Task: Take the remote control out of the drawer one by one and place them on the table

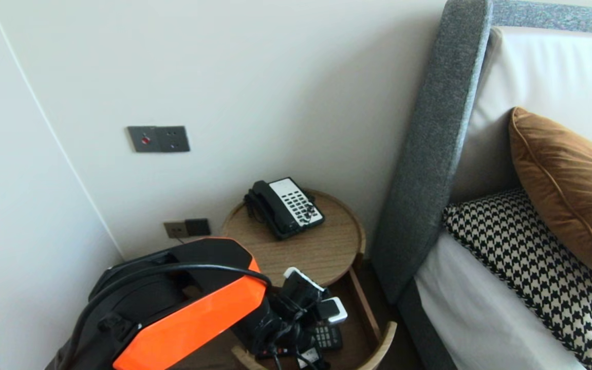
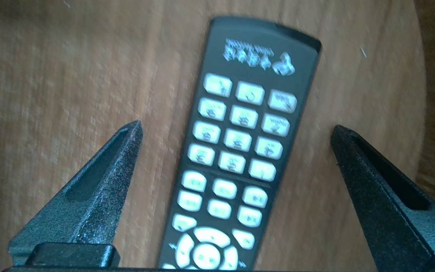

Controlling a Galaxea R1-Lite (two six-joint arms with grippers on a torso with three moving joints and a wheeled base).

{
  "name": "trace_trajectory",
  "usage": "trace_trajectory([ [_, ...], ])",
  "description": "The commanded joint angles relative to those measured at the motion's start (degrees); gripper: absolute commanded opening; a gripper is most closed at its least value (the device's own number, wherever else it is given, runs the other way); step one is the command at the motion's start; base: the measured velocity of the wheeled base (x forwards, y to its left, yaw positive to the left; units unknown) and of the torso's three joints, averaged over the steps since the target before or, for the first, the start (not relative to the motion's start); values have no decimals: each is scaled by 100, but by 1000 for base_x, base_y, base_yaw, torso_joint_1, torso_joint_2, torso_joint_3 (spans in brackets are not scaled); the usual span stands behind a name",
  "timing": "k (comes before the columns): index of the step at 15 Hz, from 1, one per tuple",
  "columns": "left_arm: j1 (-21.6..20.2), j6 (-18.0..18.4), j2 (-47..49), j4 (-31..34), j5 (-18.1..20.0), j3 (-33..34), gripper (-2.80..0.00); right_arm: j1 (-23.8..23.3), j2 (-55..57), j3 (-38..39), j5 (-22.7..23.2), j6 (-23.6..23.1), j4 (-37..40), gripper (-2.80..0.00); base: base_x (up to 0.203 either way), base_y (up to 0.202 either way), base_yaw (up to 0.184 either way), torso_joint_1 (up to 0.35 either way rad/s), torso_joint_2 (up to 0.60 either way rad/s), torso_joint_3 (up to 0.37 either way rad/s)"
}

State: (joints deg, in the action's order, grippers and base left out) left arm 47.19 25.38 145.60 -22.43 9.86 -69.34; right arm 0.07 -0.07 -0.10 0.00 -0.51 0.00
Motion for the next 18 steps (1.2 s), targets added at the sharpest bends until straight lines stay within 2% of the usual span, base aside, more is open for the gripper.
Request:
trace_trajectory([
  [1, 1, 55, -82, 333, 3, -2, 0, 1, -28, 1, 0, -2, 0, -280, 0, 0, 0, 0, 0, 0],
  [3, -7, 127, -206, 803, 0, -51, 0, 1, -28, 1, 0, -2, 0, -280, 0, 0, 0, 0, 0, 0],
  [4, -8, 204, -207, 837, -2, -71, 0, 1, -28, 1, 0, -2, 0, -280, 0, 0, 0, 0, 0, 0],
  [18, -61, 206, -284, 799, -19, 105, 0, -1, -28, 1, 0, -2, 0, -280, 0, 0, 0, 0, 0, 0],
])
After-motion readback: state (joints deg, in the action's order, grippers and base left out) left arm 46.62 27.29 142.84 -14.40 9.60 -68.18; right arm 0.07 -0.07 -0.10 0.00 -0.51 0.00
